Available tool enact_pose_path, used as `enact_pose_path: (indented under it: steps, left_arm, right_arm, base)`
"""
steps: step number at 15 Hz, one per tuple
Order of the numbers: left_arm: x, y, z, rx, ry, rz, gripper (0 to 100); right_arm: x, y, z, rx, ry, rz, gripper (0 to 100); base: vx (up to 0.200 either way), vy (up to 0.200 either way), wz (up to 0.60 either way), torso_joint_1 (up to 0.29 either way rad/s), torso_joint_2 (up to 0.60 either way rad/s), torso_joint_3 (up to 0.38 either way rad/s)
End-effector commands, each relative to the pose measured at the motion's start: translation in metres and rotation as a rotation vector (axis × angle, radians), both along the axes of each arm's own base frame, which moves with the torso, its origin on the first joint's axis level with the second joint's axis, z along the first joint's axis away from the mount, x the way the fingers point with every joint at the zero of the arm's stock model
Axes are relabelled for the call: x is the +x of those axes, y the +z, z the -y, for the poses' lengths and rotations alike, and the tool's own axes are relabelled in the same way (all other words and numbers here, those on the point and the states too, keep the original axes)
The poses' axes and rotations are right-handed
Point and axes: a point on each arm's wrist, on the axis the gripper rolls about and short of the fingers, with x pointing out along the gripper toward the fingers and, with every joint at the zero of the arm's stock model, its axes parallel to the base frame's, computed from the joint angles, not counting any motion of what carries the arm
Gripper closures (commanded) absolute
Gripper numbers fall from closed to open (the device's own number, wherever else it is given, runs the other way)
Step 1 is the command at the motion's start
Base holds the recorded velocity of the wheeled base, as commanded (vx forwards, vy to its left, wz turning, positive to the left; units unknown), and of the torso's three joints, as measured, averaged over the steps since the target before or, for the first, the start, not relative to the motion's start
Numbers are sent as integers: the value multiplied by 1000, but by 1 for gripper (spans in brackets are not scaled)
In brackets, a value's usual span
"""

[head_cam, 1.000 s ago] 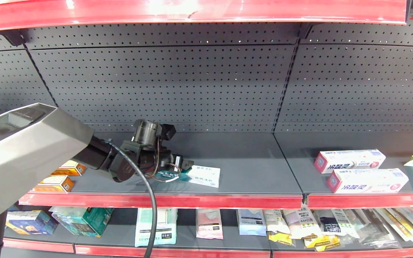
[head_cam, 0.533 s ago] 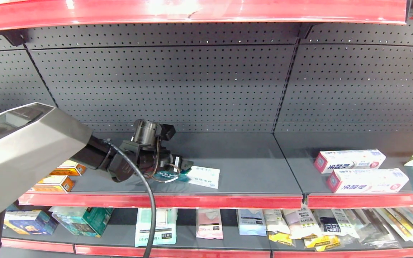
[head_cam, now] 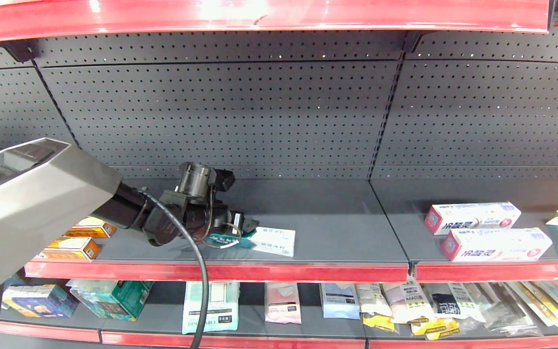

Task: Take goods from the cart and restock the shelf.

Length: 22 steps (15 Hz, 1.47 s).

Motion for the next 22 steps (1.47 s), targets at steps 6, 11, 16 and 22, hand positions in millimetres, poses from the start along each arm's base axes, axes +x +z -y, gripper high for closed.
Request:
enact_pose_path:
  steps: [6,11,16,22]
  left_arm:
    - [-1,-4,-3,11,6,-27,0]
    - [-2,-1,-3,14,7,-36,0]
    - [-3,1,-4,18,6,-46,0]
    - [-1,0,-8,23,17,-57,0]
  right_arm:
    - [0,0,0,-2,1,-3,100]
    - [-1,-2,0,-2,1,-5,100]
    - [-7,-8,0,-8,2,-9,100]
    - [-7,-9,0,-8,2,-16,100]
  base:
    - [0,0,0,0,0,0]
    - [0,0,0,0,0,0]
    - [0,0,0,0,0,0]
    - [0,0,0,0,0,0]
